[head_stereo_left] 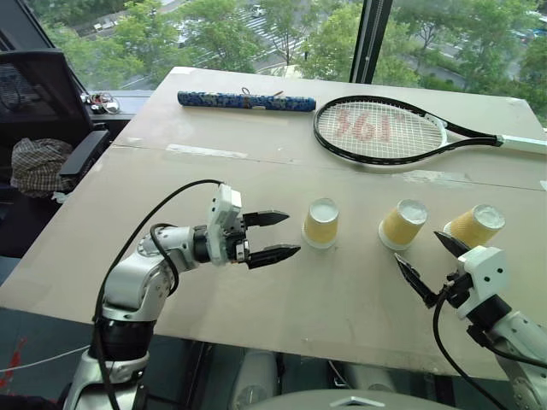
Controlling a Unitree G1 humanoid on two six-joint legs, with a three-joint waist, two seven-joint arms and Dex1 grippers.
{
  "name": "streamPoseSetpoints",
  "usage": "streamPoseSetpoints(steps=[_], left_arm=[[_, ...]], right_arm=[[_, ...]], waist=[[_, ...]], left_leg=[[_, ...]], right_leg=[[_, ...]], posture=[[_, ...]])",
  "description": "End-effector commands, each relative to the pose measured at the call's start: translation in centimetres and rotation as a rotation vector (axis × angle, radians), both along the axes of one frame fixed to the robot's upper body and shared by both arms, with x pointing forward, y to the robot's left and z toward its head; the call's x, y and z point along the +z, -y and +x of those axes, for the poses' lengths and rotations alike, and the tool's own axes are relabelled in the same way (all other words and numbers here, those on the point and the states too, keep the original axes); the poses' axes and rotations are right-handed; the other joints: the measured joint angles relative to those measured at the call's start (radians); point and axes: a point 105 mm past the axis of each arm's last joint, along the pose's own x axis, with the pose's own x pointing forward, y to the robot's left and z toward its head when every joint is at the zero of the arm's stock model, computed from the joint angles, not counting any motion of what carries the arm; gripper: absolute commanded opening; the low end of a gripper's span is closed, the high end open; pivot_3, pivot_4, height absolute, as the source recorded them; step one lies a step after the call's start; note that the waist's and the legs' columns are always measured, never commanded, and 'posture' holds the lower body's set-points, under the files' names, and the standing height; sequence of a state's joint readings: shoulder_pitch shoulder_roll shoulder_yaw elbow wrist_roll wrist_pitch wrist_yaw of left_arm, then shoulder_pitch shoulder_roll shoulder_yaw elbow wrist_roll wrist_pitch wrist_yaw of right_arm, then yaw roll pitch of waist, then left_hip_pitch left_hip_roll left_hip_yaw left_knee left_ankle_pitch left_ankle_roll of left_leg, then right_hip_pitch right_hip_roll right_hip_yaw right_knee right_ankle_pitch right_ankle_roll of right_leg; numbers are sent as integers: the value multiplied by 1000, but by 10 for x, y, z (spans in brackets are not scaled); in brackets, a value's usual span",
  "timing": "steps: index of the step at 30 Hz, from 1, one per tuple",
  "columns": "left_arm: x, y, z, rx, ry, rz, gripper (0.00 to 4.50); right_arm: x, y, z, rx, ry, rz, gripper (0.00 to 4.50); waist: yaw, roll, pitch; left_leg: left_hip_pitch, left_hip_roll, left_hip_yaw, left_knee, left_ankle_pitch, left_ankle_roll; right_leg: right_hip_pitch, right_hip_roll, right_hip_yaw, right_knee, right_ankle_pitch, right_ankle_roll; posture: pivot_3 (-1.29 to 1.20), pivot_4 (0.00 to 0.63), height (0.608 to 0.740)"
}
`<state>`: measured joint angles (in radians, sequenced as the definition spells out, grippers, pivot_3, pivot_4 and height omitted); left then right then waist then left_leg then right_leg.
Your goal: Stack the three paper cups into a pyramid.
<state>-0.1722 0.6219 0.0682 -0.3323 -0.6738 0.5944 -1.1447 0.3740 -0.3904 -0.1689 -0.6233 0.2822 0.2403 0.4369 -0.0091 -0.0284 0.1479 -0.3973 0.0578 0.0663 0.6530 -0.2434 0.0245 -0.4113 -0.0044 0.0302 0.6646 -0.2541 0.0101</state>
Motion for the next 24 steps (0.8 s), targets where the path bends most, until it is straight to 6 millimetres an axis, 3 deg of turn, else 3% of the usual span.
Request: streamPoseSetpoints(steps=[1,15,20,24], left_arm=[[15,1,-22,-57,68,-8,4470],[13,2,-41,8,88,-4,4470],[12,1,-45,35,110,-60,4500],[18,2,-52,13,94,-51,4500]], right_arm=[[2,4,10,-57,3,41,4500],[0,-6,57,-39,-50,185,4500],[2,-7,58,-8,-30,154,2539],[14,-11,46,98,-5,126,2539]], waist=[[0,0,0],[-3,0,0],[-3,1,0],[-2,1,0]], left_leg=[[0,0,0,0,0,0],[0,-1,1,-1,0,0],[0,0,2,-1,0,0],[0,0,2,-1,0,0]], right_leg=[[0,0,0,0,0,0],[0,1,1,0,0,-1],[-1,1,3,-1,1,0],[-1,1,2,-1,0,-1]], posture=[[0,150,740],[0,150,740],[0,150,740],[0,150,740]])
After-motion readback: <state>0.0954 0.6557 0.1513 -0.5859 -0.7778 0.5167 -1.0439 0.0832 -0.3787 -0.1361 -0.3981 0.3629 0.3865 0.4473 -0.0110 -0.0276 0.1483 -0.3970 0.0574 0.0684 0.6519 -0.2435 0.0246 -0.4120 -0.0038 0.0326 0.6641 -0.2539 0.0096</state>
